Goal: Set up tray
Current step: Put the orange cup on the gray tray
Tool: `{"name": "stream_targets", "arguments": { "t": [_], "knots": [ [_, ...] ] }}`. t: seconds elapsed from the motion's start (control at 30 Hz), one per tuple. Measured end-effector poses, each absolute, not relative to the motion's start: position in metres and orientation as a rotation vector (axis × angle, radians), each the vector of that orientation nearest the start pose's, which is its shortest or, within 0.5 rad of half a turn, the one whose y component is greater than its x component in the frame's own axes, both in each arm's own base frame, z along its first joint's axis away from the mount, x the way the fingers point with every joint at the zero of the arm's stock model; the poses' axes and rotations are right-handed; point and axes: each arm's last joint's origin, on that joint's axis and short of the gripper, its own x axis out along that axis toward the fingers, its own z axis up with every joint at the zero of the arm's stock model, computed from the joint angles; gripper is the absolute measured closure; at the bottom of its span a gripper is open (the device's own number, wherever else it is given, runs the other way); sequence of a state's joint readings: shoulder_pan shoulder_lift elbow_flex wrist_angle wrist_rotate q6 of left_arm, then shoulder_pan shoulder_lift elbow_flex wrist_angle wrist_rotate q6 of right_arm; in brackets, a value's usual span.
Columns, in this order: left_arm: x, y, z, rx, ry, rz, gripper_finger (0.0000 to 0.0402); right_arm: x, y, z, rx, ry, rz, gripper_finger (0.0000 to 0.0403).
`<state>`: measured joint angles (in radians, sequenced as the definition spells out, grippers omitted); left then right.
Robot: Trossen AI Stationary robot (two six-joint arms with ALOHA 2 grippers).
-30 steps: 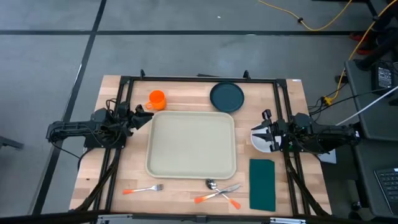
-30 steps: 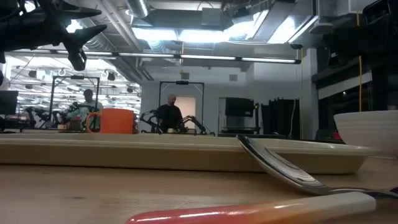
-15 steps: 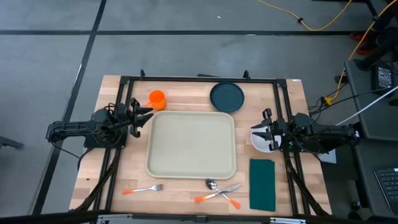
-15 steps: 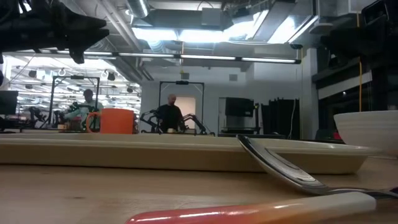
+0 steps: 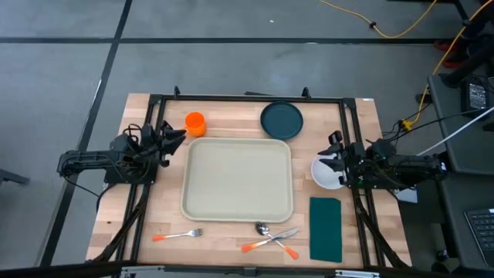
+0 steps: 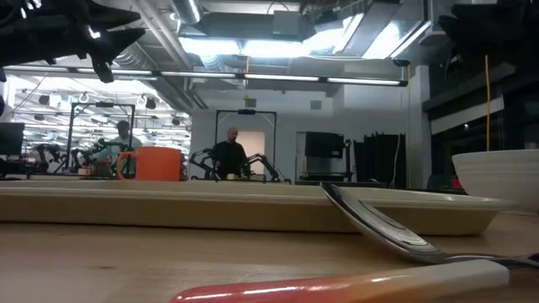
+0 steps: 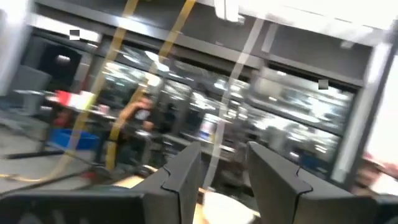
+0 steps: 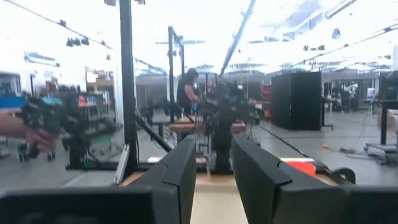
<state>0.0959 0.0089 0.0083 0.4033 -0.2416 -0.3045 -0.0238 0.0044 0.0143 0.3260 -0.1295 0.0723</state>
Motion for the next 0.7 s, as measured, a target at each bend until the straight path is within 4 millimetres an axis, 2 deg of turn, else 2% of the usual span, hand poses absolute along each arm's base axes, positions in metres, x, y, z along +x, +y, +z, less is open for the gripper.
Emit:
{"name": "stream_targets", "arguments": {
  "t": [0.2, 0.37, 0.57, 0.7],
  "knots": [
    [0.084, 0.021, 0.206, -0.422, -0.534, 0.476, 0.0276, 0.09, 0.001, 0.203, 0.18, -0.375, 0.112, 0.0296],
    [0.082, 0.021, 0.21, -0.457, -0.576, 0.468, 0.0277, 0.083, -0.004, 0.217, 0.255, -0.548, -0.021, 0.0296],
    [0.072, 0.019, 0.24, -0.372, -0.653, 0.44, 0.0277, 0.07, -0.014, 0.229, 0.521, -0.796, -0.295, 0.0296],
    [0.064, 0.019, 0.271, -0.297, -0.647, 0.467, 0.0277, 0.068, -0.016, 0.231, 0.62, -0.854, -0.349, 0.0296]
  ]
}}
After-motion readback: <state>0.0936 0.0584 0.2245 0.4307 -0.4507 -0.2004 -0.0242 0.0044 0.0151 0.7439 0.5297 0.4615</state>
